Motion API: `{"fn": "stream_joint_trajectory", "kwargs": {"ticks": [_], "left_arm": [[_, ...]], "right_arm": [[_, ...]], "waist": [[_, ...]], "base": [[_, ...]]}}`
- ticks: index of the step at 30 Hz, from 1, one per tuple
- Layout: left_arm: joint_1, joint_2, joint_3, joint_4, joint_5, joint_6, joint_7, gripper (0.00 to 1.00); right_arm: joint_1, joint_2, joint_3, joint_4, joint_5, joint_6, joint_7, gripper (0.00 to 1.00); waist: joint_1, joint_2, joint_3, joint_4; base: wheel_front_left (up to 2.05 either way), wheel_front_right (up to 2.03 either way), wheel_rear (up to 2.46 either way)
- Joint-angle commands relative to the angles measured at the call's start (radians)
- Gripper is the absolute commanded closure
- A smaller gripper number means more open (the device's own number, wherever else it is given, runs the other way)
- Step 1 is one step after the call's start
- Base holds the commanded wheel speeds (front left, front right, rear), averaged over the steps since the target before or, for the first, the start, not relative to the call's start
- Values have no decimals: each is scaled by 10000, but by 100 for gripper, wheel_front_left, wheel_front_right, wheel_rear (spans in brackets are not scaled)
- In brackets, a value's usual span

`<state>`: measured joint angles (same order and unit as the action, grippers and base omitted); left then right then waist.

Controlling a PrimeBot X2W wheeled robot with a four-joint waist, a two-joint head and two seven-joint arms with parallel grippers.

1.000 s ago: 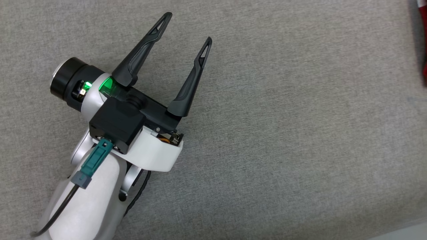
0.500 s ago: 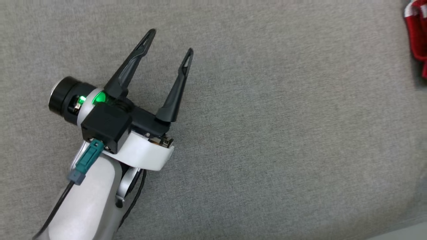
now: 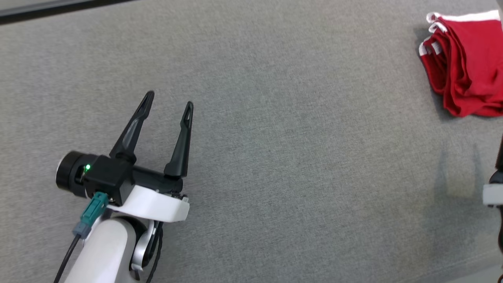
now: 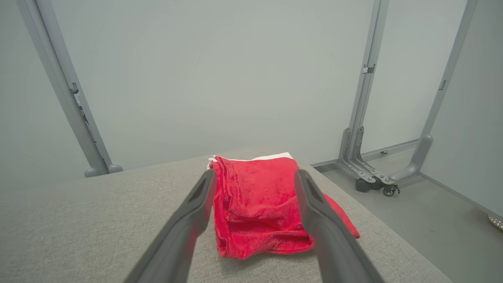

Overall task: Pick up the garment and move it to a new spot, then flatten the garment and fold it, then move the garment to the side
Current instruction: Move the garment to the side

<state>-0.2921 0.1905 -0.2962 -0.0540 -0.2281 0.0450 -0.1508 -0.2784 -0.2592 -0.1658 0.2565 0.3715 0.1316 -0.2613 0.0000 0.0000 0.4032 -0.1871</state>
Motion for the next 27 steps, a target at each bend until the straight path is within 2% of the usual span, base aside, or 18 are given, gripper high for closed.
{"fn": "stream_joint_trajectory", "kwargs": {"ticks": [1,11,18,27], "left_arm": [[113,30,64,32,-35,59,-54,0],[761,-197,486,614,-479,480,-518,0],[1256,-175,797,1172,-771,626,-766,0],[2073,-62,697,1710,-927,568,-785,0]], "right_arm": [[126,21,-12,-122,-25,-17,-44,0],[1383,575,413,-2271,-974,-9,816,0],[2181,761,753,-3198,-1288,-12,1670,0],[3460,957,1101,-3716,-1366,-11,2362,0]], "waist": [[0,0,-257,212],[0,0,-1039,1669],[0,0,-1683,2668],[0,0,-2835,2827]], "base": [[0,0,0],[0,0,0],[0,0,0],[0,0,0]]}}
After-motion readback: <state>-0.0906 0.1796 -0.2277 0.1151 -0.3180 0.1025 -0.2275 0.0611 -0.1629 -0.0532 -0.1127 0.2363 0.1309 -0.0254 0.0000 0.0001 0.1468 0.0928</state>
